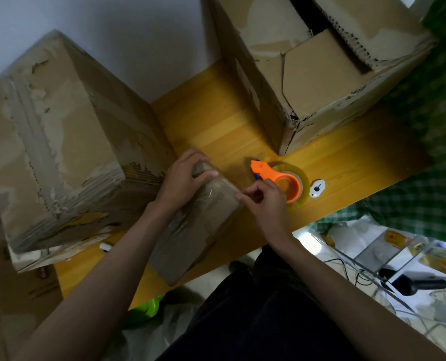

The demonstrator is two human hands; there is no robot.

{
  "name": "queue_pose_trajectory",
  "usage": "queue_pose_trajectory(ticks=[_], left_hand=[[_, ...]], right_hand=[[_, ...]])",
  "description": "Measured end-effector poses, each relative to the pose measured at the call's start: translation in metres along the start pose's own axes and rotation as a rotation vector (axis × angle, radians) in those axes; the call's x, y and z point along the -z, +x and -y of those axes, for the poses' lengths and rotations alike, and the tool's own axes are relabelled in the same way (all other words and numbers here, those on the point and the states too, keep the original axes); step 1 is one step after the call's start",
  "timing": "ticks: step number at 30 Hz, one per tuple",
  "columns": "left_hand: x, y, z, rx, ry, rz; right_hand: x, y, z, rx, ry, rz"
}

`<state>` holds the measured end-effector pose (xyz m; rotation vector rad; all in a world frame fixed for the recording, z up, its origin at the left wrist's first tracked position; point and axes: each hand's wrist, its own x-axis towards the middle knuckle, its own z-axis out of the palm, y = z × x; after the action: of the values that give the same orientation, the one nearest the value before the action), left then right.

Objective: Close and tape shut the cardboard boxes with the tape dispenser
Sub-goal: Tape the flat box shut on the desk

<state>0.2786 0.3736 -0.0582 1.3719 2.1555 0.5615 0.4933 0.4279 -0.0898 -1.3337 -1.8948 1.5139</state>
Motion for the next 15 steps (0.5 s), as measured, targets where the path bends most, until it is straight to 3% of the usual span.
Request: queue_pose_trajectory(ticks=[7,9,12,15], left_hand=[[0.001,0.018,0.002,0.131,0.036,0.173],[0.002,0.016,0.0,0.126,-0.02,0.064],[0.009,0.008,0.002,0.069,0.092,-0.124],[0.015,0.002,0.001,0.052,0.206,-0.123]], right_hand=[[-0.001,-0.003,0.003,0.0,0.033,0.003],[-0.001,-0.003,0.003,0.004,0.037,0.0],[-0.002,-0.003,0.003,0.002,0.045,0.0],[-0.003,-0.004,0.003,0.001,0.053,-0.019]])
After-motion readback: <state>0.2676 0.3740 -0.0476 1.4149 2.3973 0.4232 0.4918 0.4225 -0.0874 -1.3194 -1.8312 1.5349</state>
